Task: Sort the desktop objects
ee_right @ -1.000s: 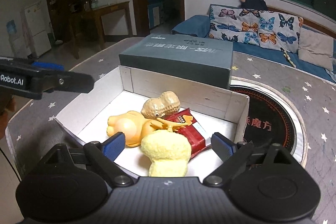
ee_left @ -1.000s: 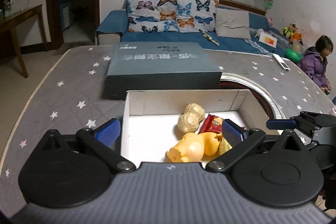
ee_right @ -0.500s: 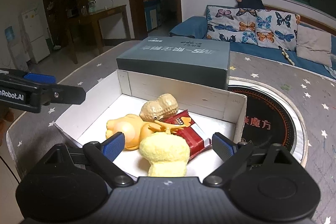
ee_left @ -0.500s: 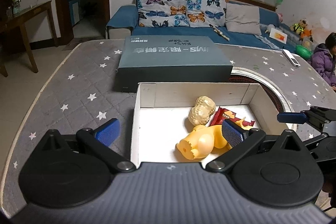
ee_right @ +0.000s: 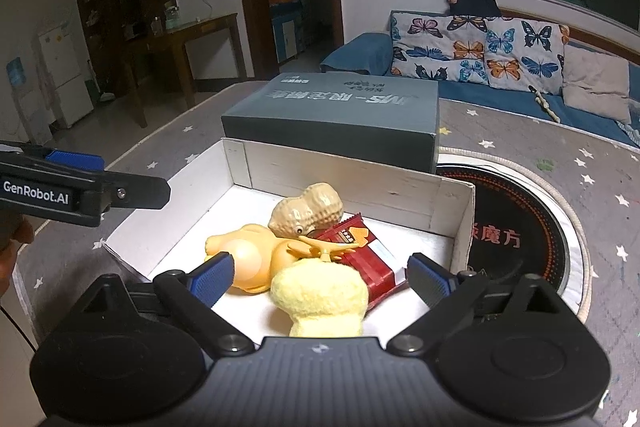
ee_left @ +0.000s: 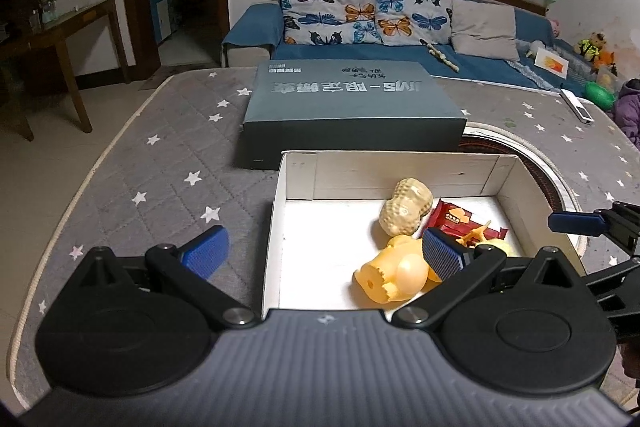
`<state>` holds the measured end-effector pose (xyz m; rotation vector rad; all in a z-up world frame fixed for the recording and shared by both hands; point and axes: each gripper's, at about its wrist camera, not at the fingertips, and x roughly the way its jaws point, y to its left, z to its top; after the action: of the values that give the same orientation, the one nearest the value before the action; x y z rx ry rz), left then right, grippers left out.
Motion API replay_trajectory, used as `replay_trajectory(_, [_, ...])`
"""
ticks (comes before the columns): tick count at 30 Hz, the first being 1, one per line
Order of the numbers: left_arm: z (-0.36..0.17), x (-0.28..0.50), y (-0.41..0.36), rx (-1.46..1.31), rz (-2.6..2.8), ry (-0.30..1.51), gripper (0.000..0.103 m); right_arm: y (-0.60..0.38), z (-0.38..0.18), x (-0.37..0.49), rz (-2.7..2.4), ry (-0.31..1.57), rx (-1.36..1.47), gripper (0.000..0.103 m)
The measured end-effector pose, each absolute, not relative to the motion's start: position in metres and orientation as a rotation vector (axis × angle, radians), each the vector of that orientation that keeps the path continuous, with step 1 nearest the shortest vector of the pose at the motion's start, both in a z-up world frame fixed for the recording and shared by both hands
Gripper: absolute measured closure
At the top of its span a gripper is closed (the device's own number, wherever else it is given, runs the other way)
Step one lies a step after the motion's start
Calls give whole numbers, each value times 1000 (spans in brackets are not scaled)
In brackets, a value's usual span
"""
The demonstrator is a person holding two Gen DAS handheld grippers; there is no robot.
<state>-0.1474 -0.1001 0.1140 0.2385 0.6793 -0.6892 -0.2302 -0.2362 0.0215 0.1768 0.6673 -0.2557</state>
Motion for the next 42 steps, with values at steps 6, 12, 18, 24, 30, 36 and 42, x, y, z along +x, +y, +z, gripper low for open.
replay_trajectory(6, [114,-147,-103,249,-675,677,0,-233,24,-228,-245,661,173,7])
replay_trajectory(12, [113,-145,-104,253,-663,677,0,-233,23,-225,-245,661,169,6])
replay_trajectory(18, [110,-145,-108,269,-654,682,0,-234,24,-224,-249,660,169,6])
replay_trajectory(24, [110,-145,-110,281,-651,683,0,-233,26,-223,-249,656,161,3])
replay_trajectory(30, [112,-145,-110,287,-645,679,0,-232,27,-222,-245,654,158,2])
replay_trajectory(36, [112,-144,-111,296,-642,670,0,-233,27,-220,-243,657,160,2])
replay_trajectory(42, [112,-144,-114,305,-638,670,0,-233,27,-220,-246,661,161,2])
